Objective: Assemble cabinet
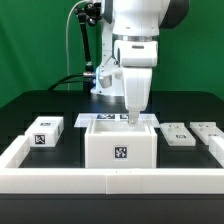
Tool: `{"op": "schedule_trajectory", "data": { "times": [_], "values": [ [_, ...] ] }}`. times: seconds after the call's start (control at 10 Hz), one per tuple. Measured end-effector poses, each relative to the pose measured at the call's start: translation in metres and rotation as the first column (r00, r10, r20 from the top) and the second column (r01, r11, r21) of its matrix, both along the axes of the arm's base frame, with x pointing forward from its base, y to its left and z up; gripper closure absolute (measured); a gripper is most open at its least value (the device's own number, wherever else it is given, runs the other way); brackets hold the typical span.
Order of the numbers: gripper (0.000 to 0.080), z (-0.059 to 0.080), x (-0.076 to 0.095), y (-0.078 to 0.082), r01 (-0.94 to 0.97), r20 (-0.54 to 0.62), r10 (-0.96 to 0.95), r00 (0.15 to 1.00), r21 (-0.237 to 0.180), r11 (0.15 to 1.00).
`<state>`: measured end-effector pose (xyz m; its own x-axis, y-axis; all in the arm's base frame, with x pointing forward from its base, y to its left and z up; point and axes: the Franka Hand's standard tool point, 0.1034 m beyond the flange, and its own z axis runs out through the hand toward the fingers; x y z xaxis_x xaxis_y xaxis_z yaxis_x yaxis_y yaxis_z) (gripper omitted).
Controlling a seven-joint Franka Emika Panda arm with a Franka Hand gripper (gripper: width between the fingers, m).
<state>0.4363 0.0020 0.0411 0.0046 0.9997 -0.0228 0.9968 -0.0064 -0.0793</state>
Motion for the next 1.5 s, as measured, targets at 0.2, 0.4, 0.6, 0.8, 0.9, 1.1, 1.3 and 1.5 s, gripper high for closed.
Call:
{"op": "schedule_trajectory", "data": {
  "times": [0.2, 0.4, 0.6, 0.8, 0.9, 1.1, 1.3, 1.5],
  "values": [
    [0.0002, -0.014, -0.006, 0.002, 0.002, -0.01, -0.002, 1.0, 0.007, 1.0],
    [0.0002, -0.019, -0.009, 0.003, 0.003, -0.018, -0.003, 1.0, 0.009, 1.0],
    [0.0122, -0.019, -0.008, 0.002, 0.003, -0.017, -0.003, 1.0, 0.009, 1.0],
    [0.0397, -0.019, -0.008, 0.0, 0.008, -0.018, -0.008, 1.0, 0.009, 1.0],
    [0.0579, -0.019, -0.008, 0.0, 0.008, -0.018, -0.008, 1.0, 0.009, 1.0],
    [0.0758, -0.018, -0.006, 0.0, 0.009, -0.011, -0.009, 1.0, 0.009, 1.0],
    [0.0758, -0.018, -0.006, 0.0, 0.009, -0.01, -0.009, 1.0, 0.009, 1.0],
    [0.0758, -0.018, -0.006, 0.0, 0.009, -0.01, -0.009, 1.0, 0.009, 1.0]
  ]
}}
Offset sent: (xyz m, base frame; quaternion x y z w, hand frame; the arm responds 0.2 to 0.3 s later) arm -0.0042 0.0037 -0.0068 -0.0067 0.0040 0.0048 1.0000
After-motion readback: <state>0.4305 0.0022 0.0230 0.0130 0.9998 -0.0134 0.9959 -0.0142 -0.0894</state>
